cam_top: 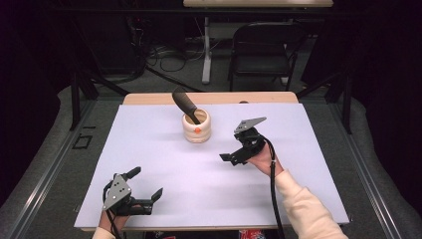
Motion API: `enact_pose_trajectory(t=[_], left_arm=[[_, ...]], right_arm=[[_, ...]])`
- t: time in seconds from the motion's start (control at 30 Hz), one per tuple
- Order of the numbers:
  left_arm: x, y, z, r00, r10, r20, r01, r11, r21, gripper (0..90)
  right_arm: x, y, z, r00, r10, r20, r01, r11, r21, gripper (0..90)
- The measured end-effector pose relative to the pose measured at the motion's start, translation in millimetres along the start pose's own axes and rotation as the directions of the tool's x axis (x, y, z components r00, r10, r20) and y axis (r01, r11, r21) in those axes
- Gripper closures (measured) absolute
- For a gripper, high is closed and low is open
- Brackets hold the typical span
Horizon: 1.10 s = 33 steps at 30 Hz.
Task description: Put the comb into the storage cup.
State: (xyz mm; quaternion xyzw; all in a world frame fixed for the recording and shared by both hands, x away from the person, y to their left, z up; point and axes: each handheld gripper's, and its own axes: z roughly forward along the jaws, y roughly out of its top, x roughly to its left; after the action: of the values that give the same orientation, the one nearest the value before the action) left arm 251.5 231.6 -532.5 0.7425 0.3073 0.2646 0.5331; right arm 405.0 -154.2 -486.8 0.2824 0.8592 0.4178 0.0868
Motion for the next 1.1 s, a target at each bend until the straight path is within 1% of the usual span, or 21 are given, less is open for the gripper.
enact_pose_trajectory(t=[0.23, 0.37, 0.67, 0.87, 1.1], left_arm=[[-0.4, 0.3, -0.2, 1.0, 0.007, 0.002, -0.007, 1.0, 0.002, 0.6], [-0.7, 0.2, -1.5, 1.0, 0.01, 0.003, -0.01, 1.0, 0.002, 0.6], [-0.8, 0.1, -2.3, 0.9999, 0.009, 0.008, -0.009, 1.0, 0.001, 0.6], [-1.2, 0.3, -1.8, 0.9999, 0.012, 0.009, -0.012, 0.9999, 0.002, 0.5], [-1.4, 0.2, -1.6, 0.9999, 0.011, 0.01, -0.011, 0.9999, 0.003, 0.5]], right_arm=[[7.0, -9.1, -4.2, 0.9999, -0.011, 0.003, 0.011, 1.0, 0.011, 0.0], [10.0, -12.8, -9.6, 0.9998, -0.017, 0.012, 0.017, 1.0, 0.007, 0.0], [16.2, -25.2, -28.0, 0.9985, -0.023, 0.049, 0.023, 1.0, -0.01, 0.0], [18.1, -36.0, -41.7, 0.9979, -0.015, 0.063, 0.017, 0.999, -0.035, 0.0], [22.7, -47.8, -53.0, 0.9971, -0.014, 0.074, 0.018, 0.999, -0.046, 0.0]])
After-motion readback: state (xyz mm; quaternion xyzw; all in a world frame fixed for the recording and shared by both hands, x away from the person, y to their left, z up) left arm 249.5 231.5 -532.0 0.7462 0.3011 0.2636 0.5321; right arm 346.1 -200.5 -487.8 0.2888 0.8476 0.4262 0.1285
